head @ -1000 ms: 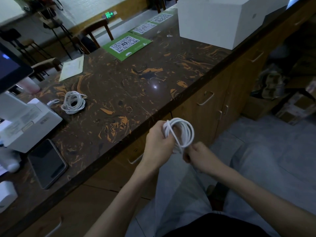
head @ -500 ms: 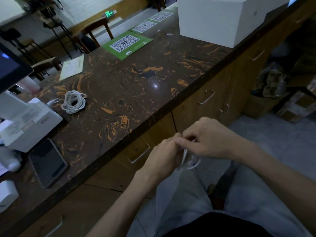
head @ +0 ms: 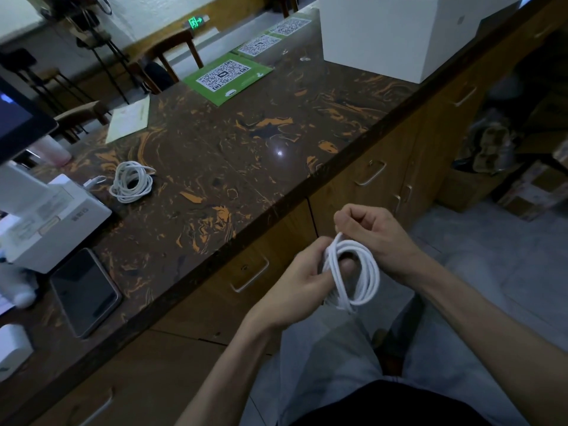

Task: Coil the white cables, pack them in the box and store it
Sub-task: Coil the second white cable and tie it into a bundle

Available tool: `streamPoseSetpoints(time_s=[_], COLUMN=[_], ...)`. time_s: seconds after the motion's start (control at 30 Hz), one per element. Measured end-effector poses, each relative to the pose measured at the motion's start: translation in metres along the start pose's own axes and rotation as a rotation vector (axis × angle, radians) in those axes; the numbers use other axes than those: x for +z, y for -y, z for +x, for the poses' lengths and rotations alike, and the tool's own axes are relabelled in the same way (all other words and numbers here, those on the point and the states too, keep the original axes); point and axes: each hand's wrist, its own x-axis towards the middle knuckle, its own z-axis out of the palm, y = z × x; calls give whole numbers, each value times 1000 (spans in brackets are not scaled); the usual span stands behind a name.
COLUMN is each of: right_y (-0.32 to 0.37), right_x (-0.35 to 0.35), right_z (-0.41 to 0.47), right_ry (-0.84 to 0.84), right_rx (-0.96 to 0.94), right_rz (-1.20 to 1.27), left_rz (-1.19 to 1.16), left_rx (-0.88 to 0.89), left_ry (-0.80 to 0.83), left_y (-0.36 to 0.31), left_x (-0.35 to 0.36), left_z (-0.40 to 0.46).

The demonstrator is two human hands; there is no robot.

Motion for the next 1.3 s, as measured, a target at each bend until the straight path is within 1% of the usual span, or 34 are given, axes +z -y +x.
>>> streamPoseSetpoints(time_s=[0.07,0.13,0.2,0.33,0.4,0.47,0.53,0.57,0.6,0.67,0.73,0.77,0.87,1.03,1.2,1.3], right_y=[-4,-7,-8,-14,-20,-22,-21,-20,-19,-21,-23,-24,-25,-18,-15,-13], right_x=[0,1,5,18,24,30,34,36,39,43,47,46,46,49,44,40], right_z=[-5,-8,-11,-18,-20,-23,-26,-27,-28,-28,-27,-26,-27,-27,-21,-18], right_ry=[-15,-65,-156,-339,-365,-345,-298,-274,-257,-265,-326,-362,-404,-425,-427,-348], right_rx=[20,8,-35,-129,-136,-66,20,49,63,49,3,-23,-30,-19,-80,-67], right_rz=[64,59,-45,-265,-312,-216,-70,-41,-63,-269,-476,-520,-529,-445,-616,-717], left_rz=[-91,-214,-322,-412,-479,-514,-426,-358,-297,-177,-78,-46,4,50,131,233], left_rx=[-19,-34,-55,-80,-98,-124,-136,-138,-141,-121,-94,-83,-43,15,78,133], left_ry=[-61,-108,-167,-259,-301,-343,-400,-434,-466,-513,-534,-540,-546,-591,-644,-623], left_y=[6,10,11,11,11,10,13,15,17,20,22,21,17,17,22,26], left_x=[0,0,1,7,7,6,8,9,12,16,19,19,18,17,16,13], left_z=[0,-1,0,5,8,9,9,9,7,6,4,4,2,0,-1,-1])
